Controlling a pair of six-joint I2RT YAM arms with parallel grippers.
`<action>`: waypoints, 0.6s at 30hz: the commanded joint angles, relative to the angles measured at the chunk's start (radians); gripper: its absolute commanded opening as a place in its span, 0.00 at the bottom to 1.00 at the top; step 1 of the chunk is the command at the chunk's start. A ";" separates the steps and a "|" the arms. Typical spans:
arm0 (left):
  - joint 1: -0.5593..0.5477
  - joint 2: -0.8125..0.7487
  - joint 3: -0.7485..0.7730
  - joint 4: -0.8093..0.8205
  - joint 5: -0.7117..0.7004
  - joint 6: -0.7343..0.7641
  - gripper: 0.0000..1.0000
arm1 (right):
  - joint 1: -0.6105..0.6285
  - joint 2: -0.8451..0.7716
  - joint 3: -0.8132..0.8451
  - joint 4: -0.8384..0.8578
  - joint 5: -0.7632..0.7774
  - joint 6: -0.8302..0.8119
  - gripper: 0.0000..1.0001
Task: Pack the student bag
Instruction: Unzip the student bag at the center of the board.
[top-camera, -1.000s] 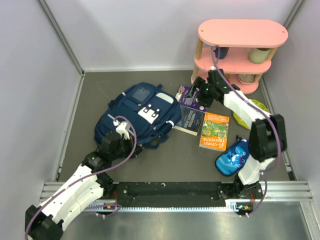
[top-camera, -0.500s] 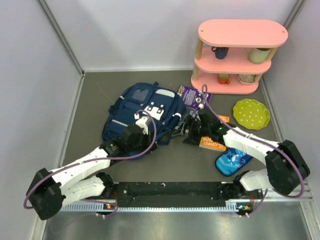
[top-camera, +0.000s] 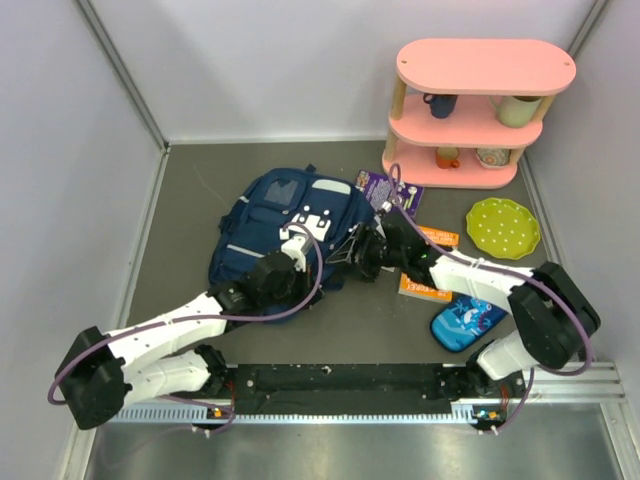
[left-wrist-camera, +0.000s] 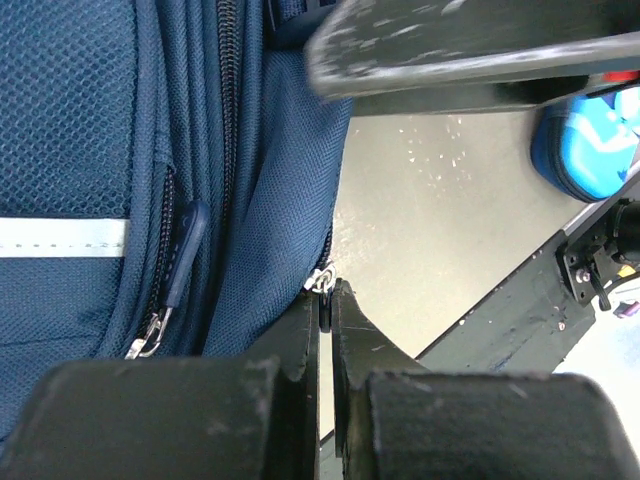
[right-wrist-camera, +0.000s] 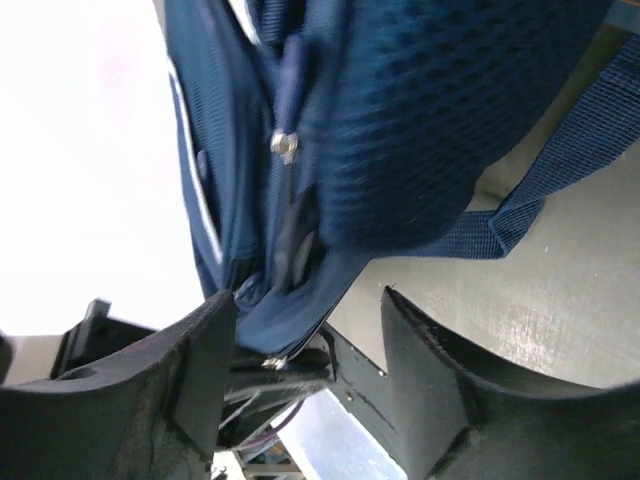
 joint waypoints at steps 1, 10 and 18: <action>-0.031 -0.004 0.089 0.129 0.045 0.032 0.00 | 0.014 0.064 0.046 0.086 -0.018 0.053 0.51; -0.045 -0.048 0.063 0.068 -0.002 0.032 0.00 | -0.020 0.089 0.157 -0.039 0.073 -0.053 0.00; -0.045 -0.155 -0.035 -0.075 -0.029 -0.014 0.00 | -0.221 0.170 0.315 -0.148 0.051 -0.211 0.00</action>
